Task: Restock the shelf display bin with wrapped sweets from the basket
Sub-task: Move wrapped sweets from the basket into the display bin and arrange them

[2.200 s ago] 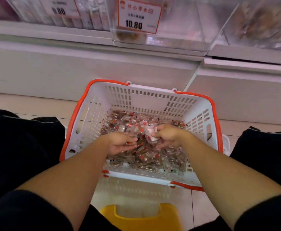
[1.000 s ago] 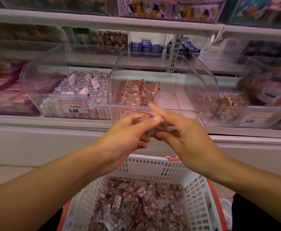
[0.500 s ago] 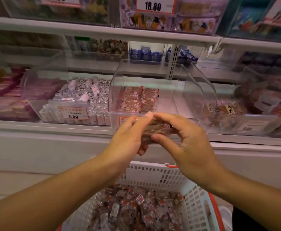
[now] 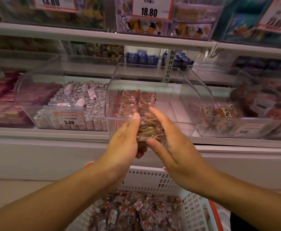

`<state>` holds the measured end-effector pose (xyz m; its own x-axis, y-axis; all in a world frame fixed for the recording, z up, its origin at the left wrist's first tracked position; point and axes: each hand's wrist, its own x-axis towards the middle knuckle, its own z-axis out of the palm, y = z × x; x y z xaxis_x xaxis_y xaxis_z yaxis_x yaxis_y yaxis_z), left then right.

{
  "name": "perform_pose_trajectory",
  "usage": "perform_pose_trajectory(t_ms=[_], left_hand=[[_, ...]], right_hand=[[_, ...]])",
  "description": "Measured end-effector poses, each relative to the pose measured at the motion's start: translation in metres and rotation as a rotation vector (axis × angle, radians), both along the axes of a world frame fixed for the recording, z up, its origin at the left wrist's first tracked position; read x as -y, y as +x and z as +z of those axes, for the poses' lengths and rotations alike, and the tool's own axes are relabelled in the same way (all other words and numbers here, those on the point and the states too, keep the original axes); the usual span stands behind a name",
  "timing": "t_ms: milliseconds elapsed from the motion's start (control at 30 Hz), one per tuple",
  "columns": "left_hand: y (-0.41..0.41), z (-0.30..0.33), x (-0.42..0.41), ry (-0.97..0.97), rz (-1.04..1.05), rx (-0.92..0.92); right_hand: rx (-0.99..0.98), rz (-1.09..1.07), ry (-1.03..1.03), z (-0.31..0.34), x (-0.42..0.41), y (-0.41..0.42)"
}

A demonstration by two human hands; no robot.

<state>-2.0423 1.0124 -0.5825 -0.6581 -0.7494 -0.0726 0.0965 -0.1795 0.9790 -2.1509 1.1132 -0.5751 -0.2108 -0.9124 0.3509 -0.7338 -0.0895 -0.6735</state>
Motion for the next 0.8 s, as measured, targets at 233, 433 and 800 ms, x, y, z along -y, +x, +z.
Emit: perform_pose_trajectory(t_ms=[233, 433, 800], left_hand=[[-0.012, 0.021, 0.015, -0.163, 0.113, 0.059], [0.009, 0.048, 0.068, -0.748, 0.255, 0.49], [0.028, 0.024, 0.115, -1.235, 0.122, 0.814]], right_hand=[[-0.348, 0.048, 0.082, 0.065, 0.022, -0.023], [-0.253, -0.105, 0.244, 0.096, 0.086, -0.07], [-0.287, -0.209, 0.652, 0.012, 0.155, -0.103]])
